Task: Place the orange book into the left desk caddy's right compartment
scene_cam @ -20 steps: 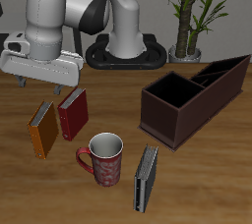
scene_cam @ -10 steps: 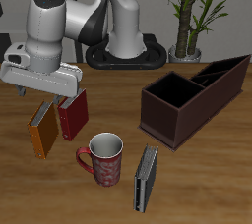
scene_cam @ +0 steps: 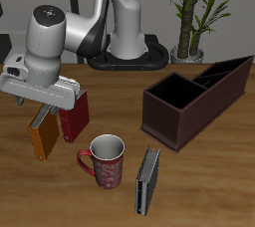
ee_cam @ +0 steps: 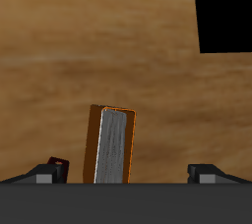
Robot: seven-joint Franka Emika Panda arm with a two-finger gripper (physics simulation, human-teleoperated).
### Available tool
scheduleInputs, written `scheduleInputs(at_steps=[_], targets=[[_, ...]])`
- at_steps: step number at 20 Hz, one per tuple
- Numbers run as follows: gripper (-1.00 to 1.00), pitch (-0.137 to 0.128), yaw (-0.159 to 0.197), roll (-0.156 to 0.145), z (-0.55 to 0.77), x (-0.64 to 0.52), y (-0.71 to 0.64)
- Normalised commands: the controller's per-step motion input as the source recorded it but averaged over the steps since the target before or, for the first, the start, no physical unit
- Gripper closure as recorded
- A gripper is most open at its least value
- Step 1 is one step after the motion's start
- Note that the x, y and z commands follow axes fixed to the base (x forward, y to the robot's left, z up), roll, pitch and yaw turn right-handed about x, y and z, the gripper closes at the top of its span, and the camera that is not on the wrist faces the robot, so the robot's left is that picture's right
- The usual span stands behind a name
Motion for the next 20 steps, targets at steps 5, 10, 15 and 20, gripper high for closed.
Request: scheduleInputs(at_steps=[5,10,15,20], targets=[[-1.00,0.026,-0.019,-0.007,-0.28,0.04,-0.06],[-1.00,0.045,-0.029,-0.027,-0.32,0.03,-0.14],[1.00,0.040,-0.030,-0.024,-0.32,0.01,-0.11],[1.00,0.011,-0.015,-0.011,-0.13,-0.04,-0.01]])
